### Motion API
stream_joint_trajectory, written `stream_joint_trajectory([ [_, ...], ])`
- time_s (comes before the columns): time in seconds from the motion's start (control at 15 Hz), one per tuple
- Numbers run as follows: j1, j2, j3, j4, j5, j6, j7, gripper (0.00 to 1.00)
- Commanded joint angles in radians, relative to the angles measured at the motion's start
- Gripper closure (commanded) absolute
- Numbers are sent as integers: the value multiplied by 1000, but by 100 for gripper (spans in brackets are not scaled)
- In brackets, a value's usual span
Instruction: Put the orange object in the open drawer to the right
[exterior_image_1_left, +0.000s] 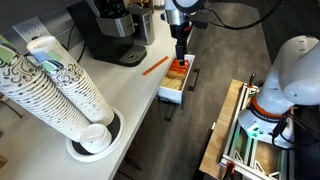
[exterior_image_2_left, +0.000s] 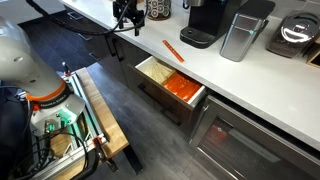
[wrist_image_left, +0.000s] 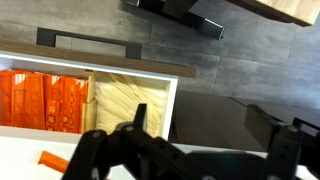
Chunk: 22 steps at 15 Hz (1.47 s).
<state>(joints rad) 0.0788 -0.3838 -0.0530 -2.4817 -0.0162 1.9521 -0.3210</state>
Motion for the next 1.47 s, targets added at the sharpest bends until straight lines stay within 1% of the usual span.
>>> stream_joint_trajectory([
  [0.0, -7, 0, 5, 2, 2, -1, -5, 0],
  [0.2, -7, 0, 3, 3, 2, -1, -12, 0],
  [0.27, 5, 10, -5, 1, 17, 16, -57, 0],
  [0.33, 23, 30, -17, 5, 21, 36, -149, 0],
  [0.67, 57, 174, -49, 43, 105, 193, -457, 0],
  [1.0, 25, 335, -41, 145, 152, 274, -806, 0],
  [1.07, 19, 352, -37, 163, 219, 288, -873, 0],
  [1.13, 2, 296, -10, 113, 149, 270, -753, 0],
  [1.2, -3, 320, -8, 134, 177, 278, -802, 0],
  [1.27, -6, 337, -7, 151, 189, 279, -825, 0],
  [1.4, -7, 349, -5, 164, 195, 279, -839, 0],
])
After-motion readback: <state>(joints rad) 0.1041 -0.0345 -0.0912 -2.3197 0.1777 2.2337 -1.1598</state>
